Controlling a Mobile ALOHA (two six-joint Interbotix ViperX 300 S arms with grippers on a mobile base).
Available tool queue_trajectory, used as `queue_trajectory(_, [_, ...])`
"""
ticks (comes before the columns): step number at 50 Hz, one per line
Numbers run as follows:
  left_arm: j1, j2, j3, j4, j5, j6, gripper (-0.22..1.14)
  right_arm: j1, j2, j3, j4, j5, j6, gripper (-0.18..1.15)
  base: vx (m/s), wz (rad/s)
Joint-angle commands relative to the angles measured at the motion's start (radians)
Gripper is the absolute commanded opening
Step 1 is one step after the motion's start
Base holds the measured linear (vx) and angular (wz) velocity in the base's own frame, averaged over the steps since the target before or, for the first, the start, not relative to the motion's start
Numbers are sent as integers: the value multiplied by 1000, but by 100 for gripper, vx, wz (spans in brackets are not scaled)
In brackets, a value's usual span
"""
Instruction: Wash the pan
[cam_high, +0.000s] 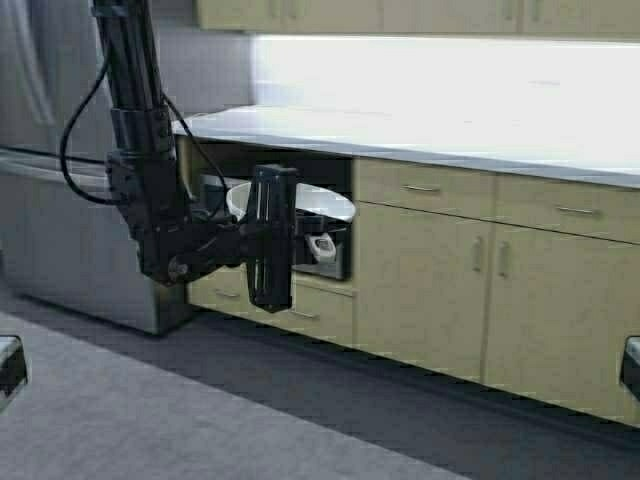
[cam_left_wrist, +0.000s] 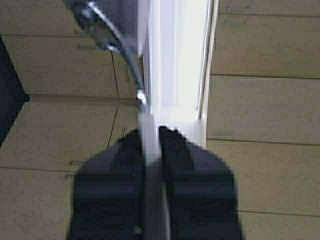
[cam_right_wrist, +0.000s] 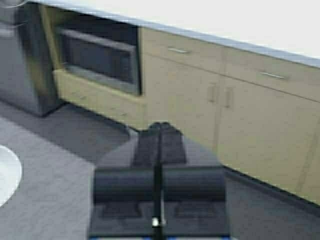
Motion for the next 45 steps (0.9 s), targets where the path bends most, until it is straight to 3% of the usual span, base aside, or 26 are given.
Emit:
queue_trajectory(1, [12,-9,-31,3,-18,15,2,2,35,-38,-6,-2,0,6,12,48])
queue_trajectory(16, [60,3,-41,11,-46,12,2,2,15,-34,-26,0,0,6,12,50])
queue_trajectory(45, [60,17,-28,17,-67,-2,2,2,17,-28,-28,-6,0,6,13,52])
